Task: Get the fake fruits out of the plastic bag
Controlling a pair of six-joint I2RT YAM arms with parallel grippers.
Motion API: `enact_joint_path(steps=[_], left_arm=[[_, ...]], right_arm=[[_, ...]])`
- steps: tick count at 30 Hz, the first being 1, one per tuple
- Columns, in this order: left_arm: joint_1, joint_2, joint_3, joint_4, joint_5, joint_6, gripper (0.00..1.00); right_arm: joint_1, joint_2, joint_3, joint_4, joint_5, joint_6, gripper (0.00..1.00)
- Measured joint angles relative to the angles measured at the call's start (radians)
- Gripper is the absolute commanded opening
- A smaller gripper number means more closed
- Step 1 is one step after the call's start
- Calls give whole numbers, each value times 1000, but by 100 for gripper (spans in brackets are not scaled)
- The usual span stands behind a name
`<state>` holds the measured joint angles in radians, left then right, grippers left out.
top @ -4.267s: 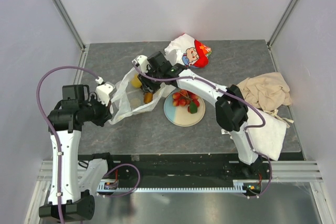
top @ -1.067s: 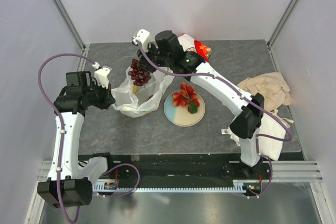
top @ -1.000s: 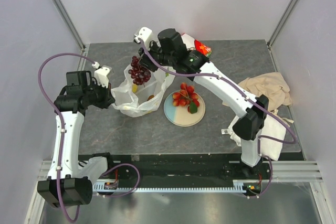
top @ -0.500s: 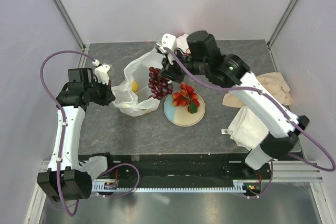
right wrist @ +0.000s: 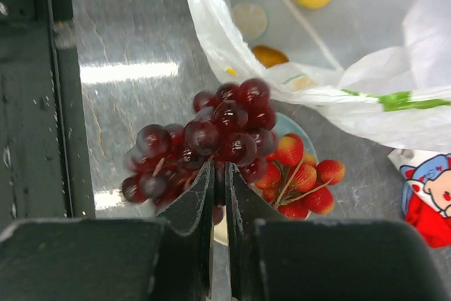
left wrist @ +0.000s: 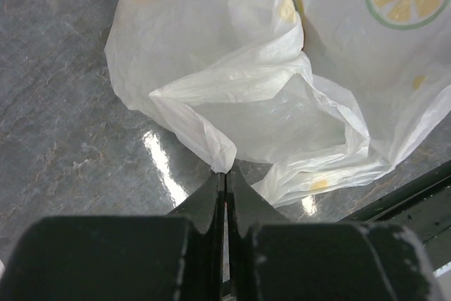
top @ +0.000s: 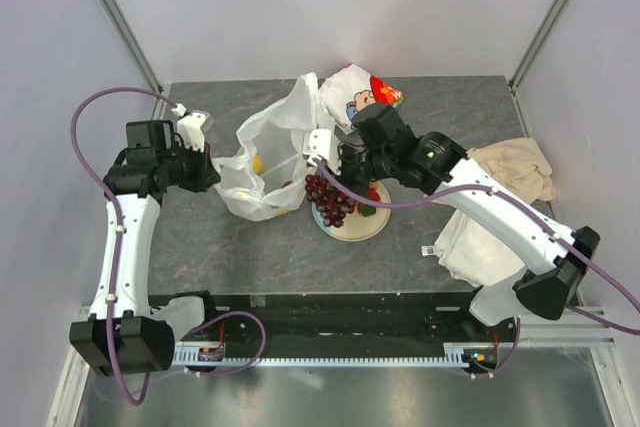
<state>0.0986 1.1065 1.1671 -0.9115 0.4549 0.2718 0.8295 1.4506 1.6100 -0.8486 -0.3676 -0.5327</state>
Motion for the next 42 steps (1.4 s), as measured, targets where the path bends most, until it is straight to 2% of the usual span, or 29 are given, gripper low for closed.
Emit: enact_joint_path(steps=[6, 17, 32, 42], left_arm=[[0, 0, 39, 0, 54, -28, 2], [0, 0, 39, -20, 71, -32, 2], [0, 0, 39, -25, 71, -32, 2], [0, 0, 39, -25, 70, -32, 1]], right_arm=[[0, 58, -93, 50, 10, -82, 0], [0, 204, -135, 161, 72, -169, 0], [-3, 227, -169, 239, 195, -174, 0], [-3, 241, -213, 296, 308, -114, 0]])
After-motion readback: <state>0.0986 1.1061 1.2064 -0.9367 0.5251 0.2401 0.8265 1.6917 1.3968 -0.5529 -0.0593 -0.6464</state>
